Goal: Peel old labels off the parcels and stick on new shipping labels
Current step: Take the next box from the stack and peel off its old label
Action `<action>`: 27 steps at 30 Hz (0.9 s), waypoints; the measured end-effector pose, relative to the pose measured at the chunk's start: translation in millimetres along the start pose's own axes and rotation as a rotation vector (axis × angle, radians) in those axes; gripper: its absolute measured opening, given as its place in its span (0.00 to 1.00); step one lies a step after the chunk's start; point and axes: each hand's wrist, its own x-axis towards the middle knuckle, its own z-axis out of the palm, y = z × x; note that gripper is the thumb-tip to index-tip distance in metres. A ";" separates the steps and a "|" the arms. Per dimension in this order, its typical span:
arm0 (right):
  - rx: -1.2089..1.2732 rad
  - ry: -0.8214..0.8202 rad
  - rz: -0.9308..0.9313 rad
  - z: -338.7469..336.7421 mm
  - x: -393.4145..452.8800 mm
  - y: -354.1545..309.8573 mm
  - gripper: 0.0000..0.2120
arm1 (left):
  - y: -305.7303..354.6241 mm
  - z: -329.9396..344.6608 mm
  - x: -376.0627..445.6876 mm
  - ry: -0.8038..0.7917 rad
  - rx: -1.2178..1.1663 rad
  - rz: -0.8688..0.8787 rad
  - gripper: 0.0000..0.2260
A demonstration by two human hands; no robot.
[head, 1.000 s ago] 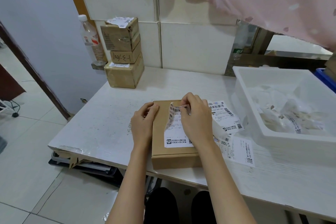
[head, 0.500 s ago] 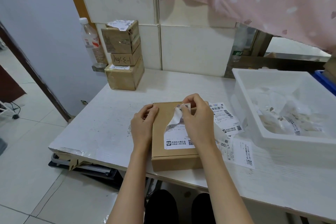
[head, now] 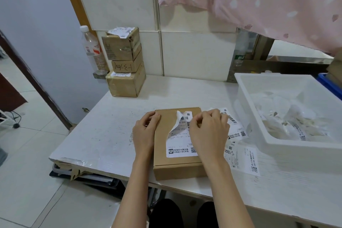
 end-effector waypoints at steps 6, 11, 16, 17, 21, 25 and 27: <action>-0.036 -0.113 -0.074 -0.7 0.2 0.7 0.15 | 3.0 0.3 -2.1 0.002 -0.012 0.004 0.16; 0.046 -0.026 -0.147 2.4 -0.2 2.6 0.06 | 3.2 0.2 -1.7 0.000 -0.004 0.007 0.16; 0.065 -0.122 -0.186 -0.1 -1.0 2.1 0.08 | 2.1 0.1 -1.2 0.004 -0.007 -0.011 0.17; 0.071 -0.114 -0.176 -0.2 -1.2 1.7 0.09 | 2.1 0.0 -1.3 0.004 -0.007 -0.010 0.17; 0.069 -0.080 -0.088 -2.0 0.9 0.5 0.10 | 4.9 0.2 -3.1 0.004 -0.019 -0.015 0.17; 0.055 -0.070 -0.048 2.0 2.7 1.2 0.06 | 5.6 0.3 -3.4 0.000 -0.021 -0.011 0.17; 0.064 -0.019 -0.088 4.9 2.9 1.2 0.02 | 5.7 0.2 -3.2 0.001 -0.018 -0.007 0.17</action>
